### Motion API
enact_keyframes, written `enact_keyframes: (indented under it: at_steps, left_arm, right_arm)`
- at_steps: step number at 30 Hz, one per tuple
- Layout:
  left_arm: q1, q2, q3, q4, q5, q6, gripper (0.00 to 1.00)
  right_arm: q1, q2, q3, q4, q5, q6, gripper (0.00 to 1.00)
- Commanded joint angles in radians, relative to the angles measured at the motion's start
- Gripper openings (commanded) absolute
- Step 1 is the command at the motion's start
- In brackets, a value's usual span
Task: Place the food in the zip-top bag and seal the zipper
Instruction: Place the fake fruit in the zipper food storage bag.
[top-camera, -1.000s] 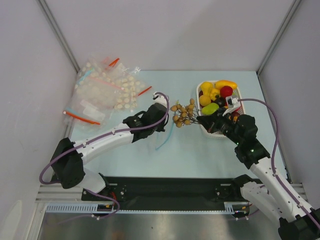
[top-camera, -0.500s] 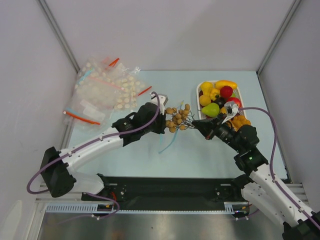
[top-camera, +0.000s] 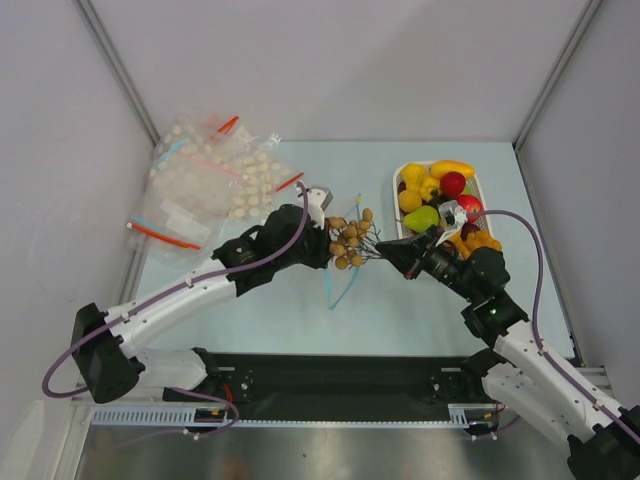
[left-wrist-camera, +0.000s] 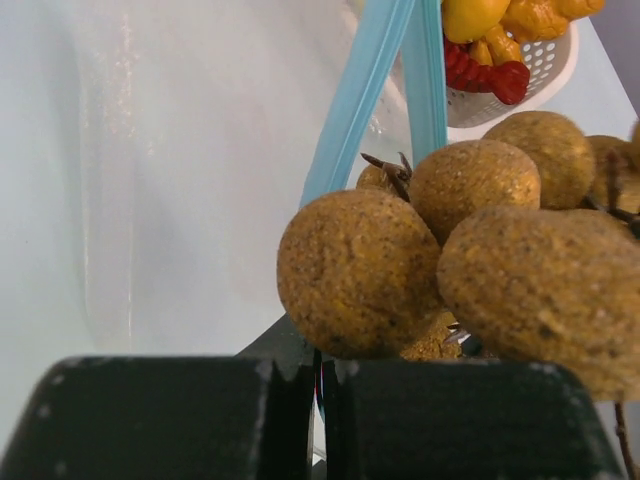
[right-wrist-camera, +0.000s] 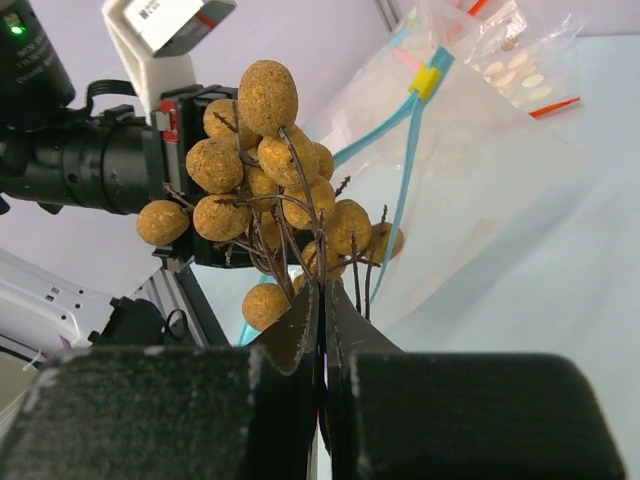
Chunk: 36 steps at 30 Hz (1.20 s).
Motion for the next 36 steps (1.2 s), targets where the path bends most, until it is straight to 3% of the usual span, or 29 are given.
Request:
enact_keyframes:
  at_steps: [1, 9, 21, 28, 36]
  left_arm:
    - [0.007, -0.061, 0.032, 0.005, 0.004, -0.024, 0.00]
    - [0.032, -0.106, 0.044, -0.022, 0.009, -0.037, 0.01]
    - [0.061, -0.207, 0.012, -0.052, -0.135, -0.087, 0.01]
    - [0.061, -0.230, -0.014, -0.031, -0.141, -0.064, 0.00]
    - [0.057, -0.114, 0.031, -0.048, -0.085, -0.061, 0.00]
  right_arm:
    - [0.020, 0.014, 0.006, 0.041, 0.011, -0.023, 0.00]
    - [0.054, 0.019, 0.004, 0.028, 0.043, -0.058, 0.00]
    - [0.056, 0.059, 0.027, -0.042, 0.129, -0.080, 0.00]
    - [0.068, 0.158, 0.084, -0.096, 0.120, -0.103, 0.00]
    - [0.256, 0.191, 0.140, -0.166, 0.313, -0.230, 0.00]
